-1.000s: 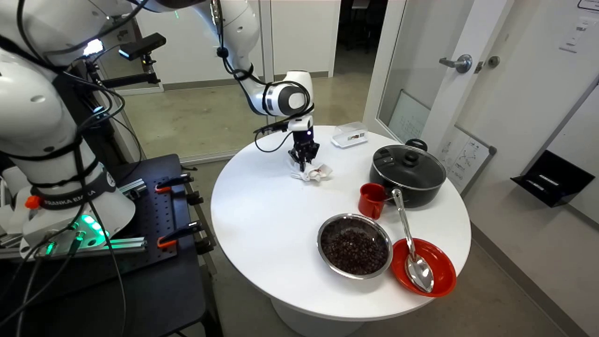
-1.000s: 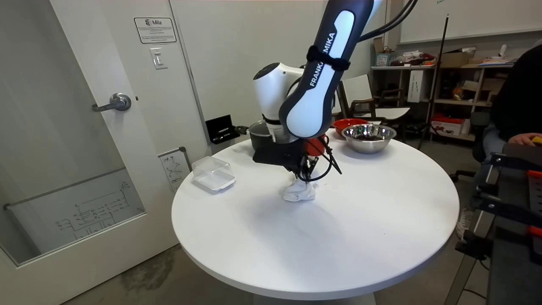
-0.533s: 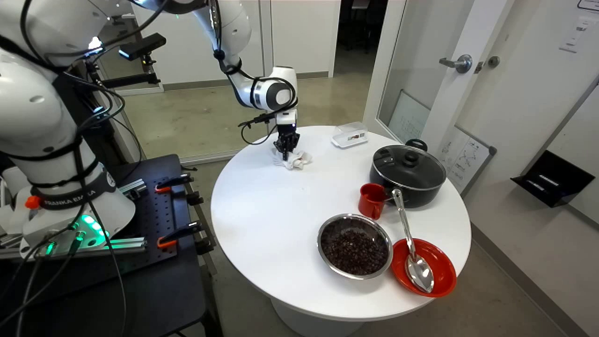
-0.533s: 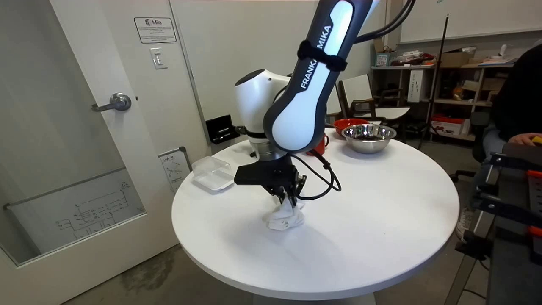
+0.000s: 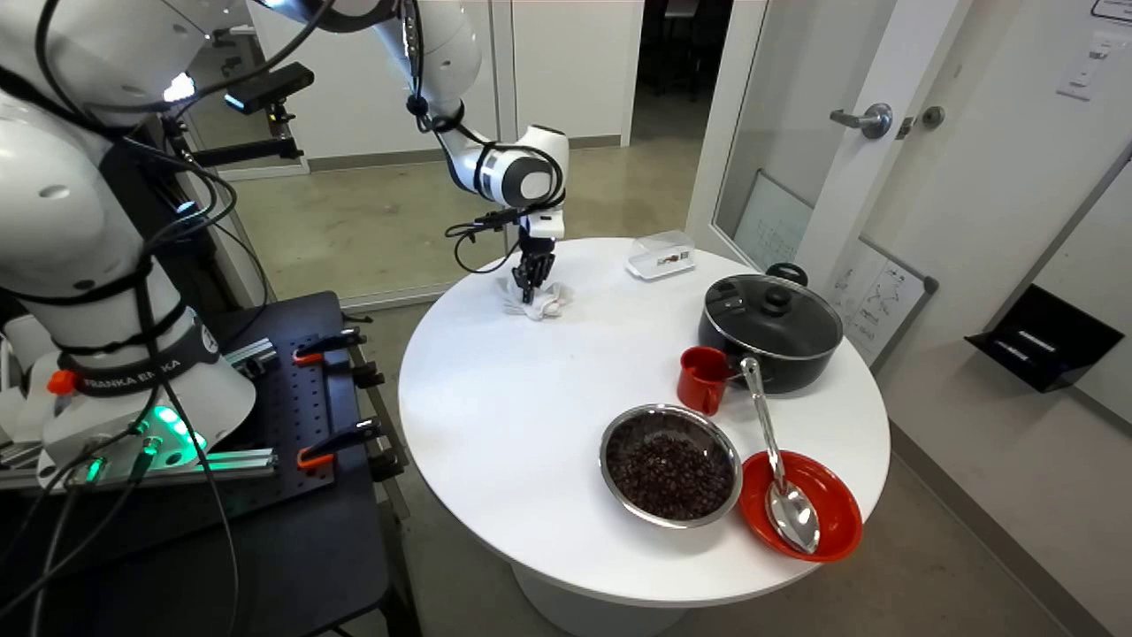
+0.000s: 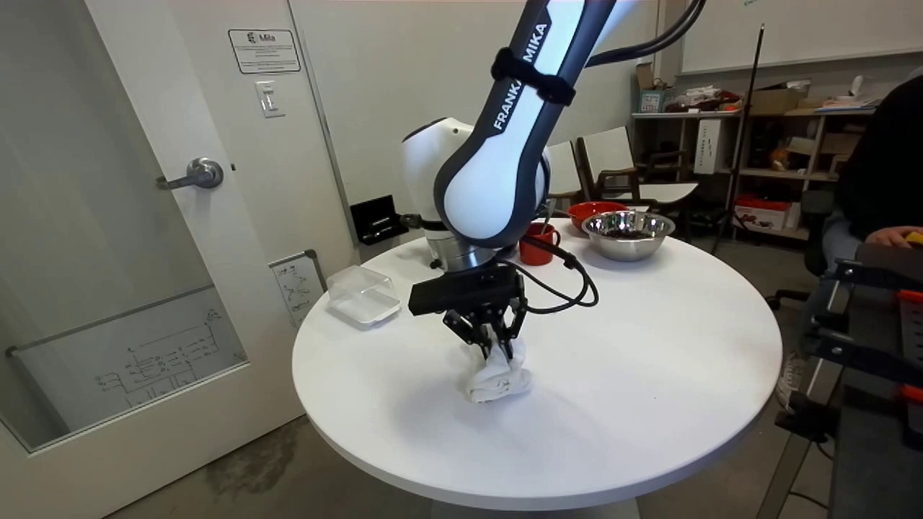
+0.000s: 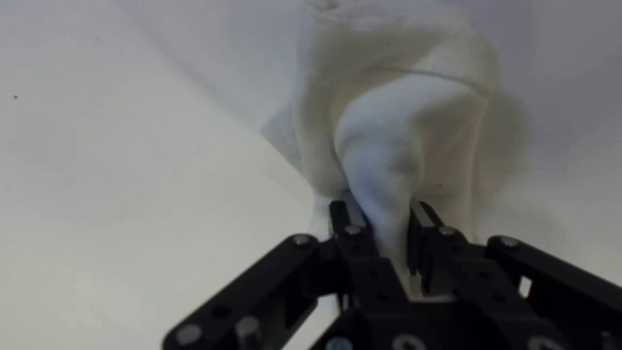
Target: Fold the towel, then use it to wipe the table
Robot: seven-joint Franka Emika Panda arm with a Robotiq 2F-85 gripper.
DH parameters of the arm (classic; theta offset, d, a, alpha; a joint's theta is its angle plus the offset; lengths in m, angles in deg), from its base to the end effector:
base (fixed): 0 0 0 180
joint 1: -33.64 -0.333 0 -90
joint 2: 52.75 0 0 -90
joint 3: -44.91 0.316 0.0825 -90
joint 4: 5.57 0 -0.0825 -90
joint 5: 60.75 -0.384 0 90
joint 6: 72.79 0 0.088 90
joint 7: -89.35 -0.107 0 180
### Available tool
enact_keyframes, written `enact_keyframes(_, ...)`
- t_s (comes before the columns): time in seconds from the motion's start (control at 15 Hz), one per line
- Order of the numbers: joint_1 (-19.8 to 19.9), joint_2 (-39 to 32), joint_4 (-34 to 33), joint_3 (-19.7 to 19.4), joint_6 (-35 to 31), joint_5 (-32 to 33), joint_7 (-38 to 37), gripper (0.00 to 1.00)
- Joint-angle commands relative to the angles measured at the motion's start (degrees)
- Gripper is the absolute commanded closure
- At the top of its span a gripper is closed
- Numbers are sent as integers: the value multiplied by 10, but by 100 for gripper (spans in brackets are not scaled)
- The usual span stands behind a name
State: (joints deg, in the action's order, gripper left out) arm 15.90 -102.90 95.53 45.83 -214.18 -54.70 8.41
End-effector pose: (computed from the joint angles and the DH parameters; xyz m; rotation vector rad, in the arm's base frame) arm 0.5882 0.1987 0.0547 2.6118 -1.4328 -0.1129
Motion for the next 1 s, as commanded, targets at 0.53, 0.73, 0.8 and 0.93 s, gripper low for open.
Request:
enact_keyframes(0.53, 4, 27, 67, -53, 8, 8, 110, 95)
enact_keyframes(0.73, -37, 40, 101, -102, -60, 54, 76, 95)
enact_keyframes(0.8, -52, 45, 108, -118, -82, 68, 64, 95)
enact_keyframes(0.93, -34, 32, 83, -100, -56, 46, 87, 78)
